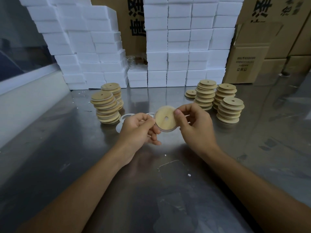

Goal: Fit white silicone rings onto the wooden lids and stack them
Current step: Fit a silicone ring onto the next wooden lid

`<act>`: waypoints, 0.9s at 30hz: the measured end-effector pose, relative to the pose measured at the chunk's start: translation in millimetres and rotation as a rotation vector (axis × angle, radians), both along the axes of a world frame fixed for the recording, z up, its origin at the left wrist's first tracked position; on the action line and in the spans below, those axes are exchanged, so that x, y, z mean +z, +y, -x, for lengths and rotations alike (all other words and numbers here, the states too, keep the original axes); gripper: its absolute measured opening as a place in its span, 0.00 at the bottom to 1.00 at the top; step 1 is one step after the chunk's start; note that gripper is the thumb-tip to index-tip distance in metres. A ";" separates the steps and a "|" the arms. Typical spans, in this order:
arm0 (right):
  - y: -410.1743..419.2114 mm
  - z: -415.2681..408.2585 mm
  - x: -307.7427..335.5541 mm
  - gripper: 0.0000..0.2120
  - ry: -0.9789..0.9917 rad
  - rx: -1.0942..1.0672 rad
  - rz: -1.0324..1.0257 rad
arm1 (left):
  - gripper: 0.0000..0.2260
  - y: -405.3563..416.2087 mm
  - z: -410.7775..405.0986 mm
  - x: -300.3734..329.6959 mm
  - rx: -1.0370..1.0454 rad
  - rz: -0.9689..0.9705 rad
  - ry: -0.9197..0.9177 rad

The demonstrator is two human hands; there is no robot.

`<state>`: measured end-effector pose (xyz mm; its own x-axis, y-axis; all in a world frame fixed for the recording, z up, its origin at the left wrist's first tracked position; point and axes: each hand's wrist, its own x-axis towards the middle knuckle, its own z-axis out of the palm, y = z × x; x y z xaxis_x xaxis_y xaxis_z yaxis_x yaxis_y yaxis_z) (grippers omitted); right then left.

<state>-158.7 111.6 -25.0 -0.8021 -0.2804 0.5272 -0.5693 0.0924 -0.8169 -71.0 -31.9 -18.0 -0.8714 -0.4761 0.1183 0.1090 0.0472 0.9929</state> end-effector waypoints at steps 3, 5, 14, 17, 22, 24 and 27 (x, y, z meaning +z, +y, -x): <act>0.4 0.9 -2.6 0.04 -0.082 -0.001 -0.021 | 0.06 -8.0 -0.4 12.4 0.104 -0.135 0.050; 1.5 3.3 -3.7 0.05 -0.148 -0.014 -0.020 | 0.06 -18.3 -0.5 24.3 0.205 -0.253 0.096; 0.2 7.3 -6.5 0.05 -0.187 -0.055 -0.043 | 0.14 -105.5 11.3 86.8 0.442 -0.460 -0.074; -0.4 6.8 -5.7 0.05 -0.192 -0.060 -0.048 | 0.15 -119.4 16.8 95.6 0.491 -0.512 -0.157; -1.4 4.2 -3.9 0.04 -0.176 -0.055 -0.061 | 0.15 -142.1 27.6 108.2 0.551 -0.531 -0.314; -1.3 3.6 -3.7 0.04 -0.167 -0.052 -0.086 | 0.15 -147.3 33.3 110.9 0.556 -0.528 -0.332; -0.8 3.7 -3.9 0.04 -0.162 -0.049 -0.103 | 0.16 -149.3 41.8 111.0 0.551 -0.512 -0.337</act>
<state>-162.5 110.8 -28.9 -0.8880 -0.2848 0.3611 -0.4243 0.2044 -0.8822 -112.9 -181.2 93.0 -0.4468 -0.7699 -0.4556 -0.1055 -0.4604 0.8814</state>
